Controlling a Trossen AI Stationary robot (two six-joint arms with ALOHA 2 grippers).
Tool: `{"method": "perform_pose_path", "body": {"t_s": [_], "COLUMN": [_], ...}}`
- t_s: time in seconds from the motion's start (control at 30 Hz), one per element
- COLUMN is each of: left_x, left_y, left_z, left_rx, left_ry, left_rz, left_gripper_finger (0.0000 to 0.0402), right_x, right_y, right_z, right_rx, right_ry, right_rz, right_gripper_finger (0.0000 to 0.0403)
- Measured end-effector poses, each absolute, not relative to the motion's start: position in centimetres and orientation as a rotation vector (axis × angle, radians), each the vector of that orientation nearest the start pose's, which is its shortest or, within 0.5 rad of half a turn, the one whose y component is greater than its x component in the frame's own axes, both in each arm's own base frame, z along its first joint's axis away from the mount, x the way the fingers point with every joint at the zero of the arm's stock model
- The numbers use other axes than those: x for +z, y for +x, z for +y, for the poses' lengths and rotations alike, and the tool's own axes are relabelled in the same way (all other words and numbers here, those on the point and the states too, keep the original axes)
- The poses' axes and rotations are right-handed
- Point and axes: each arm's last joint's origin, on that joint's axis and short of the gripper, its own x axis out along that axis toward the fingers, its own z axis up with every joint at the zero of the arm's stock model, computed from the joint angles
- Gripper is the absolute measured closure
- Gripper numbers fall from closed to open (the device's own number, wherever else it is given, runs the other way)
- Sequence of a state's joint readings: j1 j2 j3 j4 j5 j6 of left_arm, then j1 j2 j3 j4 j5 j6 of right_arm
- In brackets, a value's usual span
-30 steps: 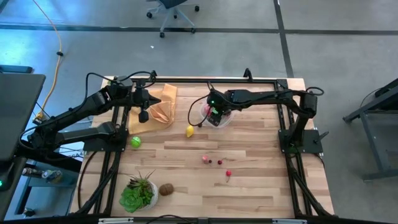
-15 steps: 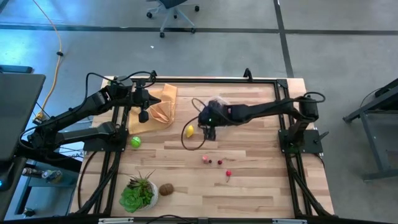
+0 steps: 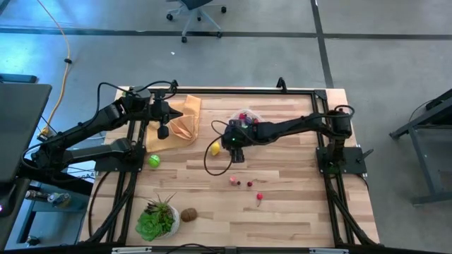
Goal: Pick and placing Produce into tupperware
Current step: Put the blackberry into the transparent container
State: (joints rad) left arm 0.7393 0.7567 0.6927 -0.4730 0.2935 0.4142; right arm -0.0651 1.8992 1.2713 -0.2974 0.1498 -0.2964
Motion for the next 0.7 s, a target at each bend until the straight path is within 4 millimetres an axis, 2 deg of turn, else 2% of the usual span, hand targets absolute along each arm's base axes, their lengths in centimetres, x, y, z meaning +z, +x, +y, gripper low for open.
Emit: {"method": "perform_pose_path", "body": {"t_s": [0.23,0.5,0.7], "left_x": [28.0,28.0,28.0], "left_y": [12.3,12.3,12.3], "left_z": [10.1,10.1,10.1], "left_rx": [0.328,0.328,0.328], "left_ry": [0.133,0.133,0.133], "left_rz": [0.549,0.549,0.549], "left_gripper_finger": [0.0399,0.0399,0.0399], "right_x": [18.0,16.0,15.6], "right_y": [39.5,39.9,39.8], "right_z": [-4.5,-5.9,-6.6], "right_rx": [-0.025,0.023,0.017], "right_ry": [-0.252,-0.193,-0.21], "right_rz": [0.941,0.958,0.974], "right_gripper_finger": [0.0164,0.0164,0.0164]}}
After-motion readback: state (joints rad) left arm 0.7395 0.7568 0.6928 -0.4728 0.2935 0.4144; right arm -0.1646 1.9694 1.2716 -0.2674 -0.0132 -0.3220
